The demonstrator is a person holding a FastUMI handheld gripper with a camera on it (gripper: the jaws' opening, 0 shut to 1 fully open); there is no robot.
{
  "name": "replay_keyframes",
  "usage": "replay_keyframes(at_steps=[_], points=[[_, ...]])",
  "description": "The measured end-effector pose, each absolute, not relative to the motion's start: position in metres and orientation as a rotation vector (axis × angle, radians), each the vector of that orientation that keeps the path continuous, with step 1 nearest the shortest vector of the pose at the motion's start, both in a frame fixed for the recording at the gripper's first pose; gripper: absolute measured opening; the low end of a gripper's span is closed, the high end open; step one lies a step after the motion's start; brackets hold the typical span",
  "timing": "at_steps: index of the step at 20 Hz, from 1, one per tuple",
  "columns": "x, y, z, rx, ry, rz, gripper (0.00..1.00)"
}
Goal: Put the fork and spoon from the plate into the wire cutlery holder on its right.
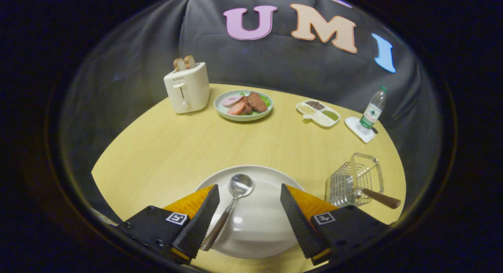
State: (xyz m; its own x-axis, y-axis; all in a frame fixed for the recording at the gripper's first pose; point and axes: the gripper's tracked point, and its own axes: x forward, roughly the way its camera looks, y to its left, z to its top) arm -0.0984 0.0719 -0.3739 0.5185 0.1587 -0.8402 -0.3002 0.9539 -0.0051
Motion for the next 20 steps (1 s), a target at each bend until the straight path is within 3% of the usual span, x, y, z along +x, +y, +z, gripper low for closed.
replay_keyframes(at_steps=[15,20], points=[[-0.135,0.083,-0.423,-0.213,1.161,0.275,0.98],[-0.139,0.089,-0.426,-0.183,1.196,0.277,0.68]])
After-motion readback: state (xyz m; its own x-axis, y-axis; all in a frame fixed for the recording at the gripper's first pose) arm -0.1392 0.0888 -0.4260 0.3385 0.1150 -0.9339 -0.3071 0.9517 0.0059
